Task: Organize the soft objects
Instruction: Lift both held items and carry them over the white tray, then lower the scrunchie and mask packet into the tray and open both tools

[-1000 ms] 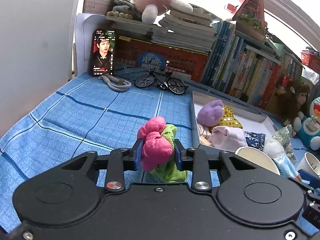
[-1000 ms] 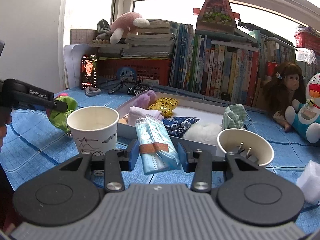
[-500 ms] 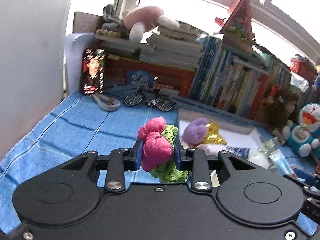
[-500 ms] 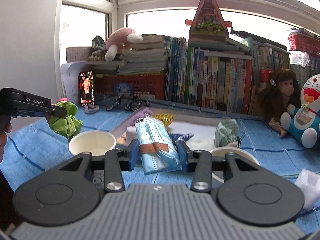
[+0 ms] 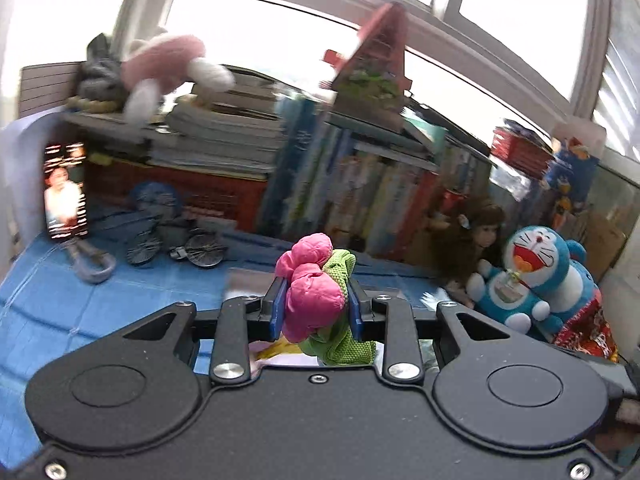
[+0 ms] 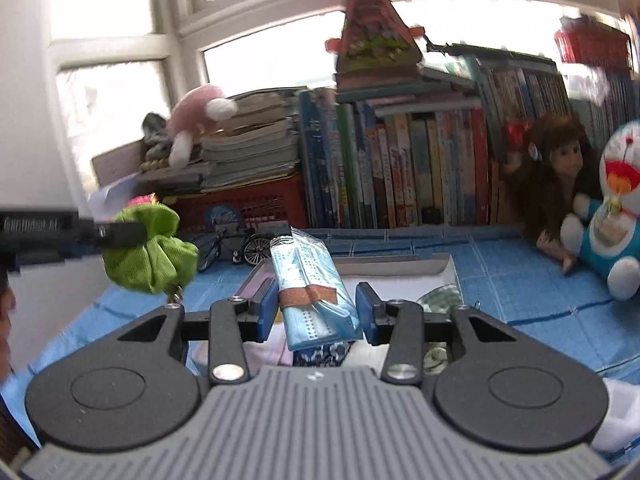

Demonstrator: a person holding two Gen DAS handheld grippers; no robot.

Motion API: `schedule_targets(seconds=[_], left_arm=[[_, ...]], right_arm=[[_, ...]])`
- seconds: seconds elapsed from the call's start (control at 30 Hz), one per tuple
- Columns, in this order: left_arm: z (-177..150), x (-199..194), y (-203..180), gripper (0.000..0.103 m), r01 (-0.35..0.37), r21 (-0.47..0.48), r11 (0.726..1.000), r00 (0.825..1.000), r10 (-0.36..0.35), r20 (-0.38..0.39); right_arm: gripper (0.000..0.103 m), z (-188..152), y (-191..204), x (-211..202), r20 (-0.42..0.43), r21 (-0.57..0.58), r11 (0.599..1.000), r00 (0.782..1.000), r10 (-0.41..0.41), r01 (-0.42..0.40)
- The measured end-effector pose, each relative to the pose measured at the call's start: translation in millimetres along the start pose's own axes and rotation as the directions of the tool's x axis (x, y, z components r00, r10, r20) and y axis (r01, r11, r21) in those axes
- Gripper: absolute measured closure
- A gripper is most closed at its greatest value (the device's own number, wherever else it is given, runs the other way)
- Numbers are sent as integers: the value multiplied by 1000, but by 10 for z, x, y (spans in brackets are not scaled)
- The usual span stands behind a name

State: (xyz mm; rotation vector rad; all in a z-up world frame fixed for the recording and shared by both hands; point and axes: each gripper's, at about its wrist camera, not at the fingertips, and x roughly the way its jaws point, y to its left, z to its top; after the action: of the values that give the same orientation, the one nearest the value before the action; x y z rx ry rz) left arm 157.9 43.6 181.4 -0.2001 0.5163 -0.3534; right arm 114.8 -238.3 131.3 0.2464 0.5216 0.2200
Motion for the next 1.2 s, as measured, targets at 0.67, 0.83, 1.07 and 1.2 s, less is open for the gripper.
schedule_targets(seconds=[0.67, 0.83, 1.07, 1.2], left_arm=[[98, 2053, -265, 74, -56, -14, 998, 946, 48, -322], [38, 2273, -282, 74, -60, 32, 998, 925, 67, -373], [-56, 2430, -274, 73, -58, 45, 997, 910, 71, -408], [-81, 2467, -276, 73, -59, 52, 997, 905, 75, -419]], right_arm=[[56, 231, -829, 1403, -322, 397, 912, 946, 33, 103], [55, 213, -818, 1650, -379, 377, 913, 926, -5, 159], [55, 225, -847, 1877, -417, 380, 898, 907, -49, 223], [55, 195, -830, 1975, -443, 383, 893, 895, -48, 238]])
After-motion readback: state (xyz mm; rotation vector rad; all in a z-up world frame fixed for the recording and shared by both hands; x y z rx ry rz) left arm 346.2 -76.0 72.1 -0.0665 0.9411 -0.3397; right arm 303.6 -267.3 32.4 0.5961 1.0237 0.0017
